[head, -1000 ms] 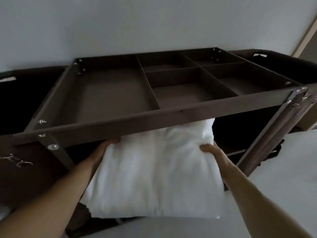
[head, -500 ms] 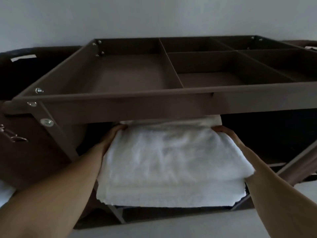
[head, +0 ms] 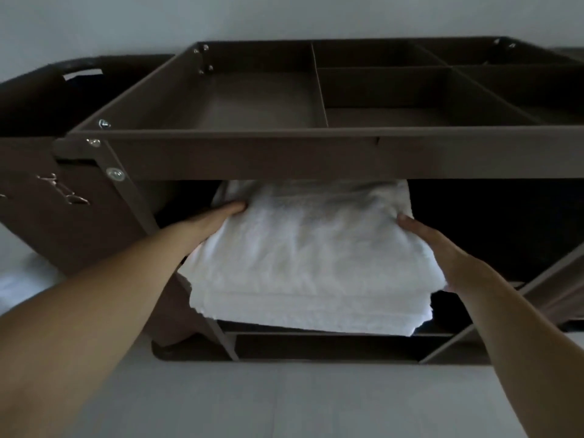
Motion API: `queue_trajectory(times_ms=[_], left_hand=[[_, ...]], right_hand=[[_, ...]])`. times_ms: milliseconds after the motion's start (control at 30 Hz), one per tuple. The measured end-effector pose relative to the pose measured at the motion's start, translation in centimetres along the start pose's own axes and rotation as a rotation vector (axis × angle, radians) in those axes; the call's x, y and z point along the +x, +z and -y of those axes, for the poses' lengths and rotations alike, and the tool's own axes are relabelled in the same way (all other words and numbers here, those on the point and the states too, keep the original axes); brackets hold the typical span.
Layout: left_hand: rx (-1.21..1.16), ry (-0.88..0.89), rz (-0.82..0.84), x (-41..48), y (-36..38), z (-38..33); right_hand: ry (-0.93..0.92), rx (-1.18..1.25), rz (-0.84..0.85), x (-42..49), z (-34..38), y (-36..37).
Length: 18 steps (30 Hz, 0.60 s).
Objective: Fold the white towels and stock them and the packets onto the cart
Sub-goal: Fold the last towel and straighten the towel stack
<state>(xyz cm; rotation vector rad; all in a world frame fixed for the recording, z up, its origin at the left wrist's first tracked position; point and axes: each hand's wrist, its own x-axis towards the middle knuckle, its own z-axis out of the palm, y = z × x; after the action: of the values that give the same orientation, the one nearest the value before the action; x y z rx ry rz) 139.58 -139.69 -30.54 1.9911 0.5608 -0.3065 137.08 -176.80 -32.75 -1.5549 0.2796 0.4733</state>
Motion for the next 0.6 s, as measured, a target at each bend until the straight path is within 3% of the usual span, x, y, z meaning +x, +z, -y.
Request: queue_trajectory(times_ms=[100,233,467,600], left_hand=[[-0.044,-0.039,0.083,-1.3,-0.1,1.6],[-0.032,-0.138,0.121,-2.7,-0.8,5.1],[-0.198,0.002,-0.079,-0.5,0.7,3.8],[-0.207,0.076,-0.223,2.9,0.6,2.4]], right_hand=[[0.077,-0.001,0.029,-1.3,-1.8,-0.4],[0.11,0.064,-0.153,-1.1,-3.4,0.6],[0.036,0.078,-0.292,3.2,-1.1,0.9],[-0.042,0.029,-0.205,6.0,1.4,1.5]])
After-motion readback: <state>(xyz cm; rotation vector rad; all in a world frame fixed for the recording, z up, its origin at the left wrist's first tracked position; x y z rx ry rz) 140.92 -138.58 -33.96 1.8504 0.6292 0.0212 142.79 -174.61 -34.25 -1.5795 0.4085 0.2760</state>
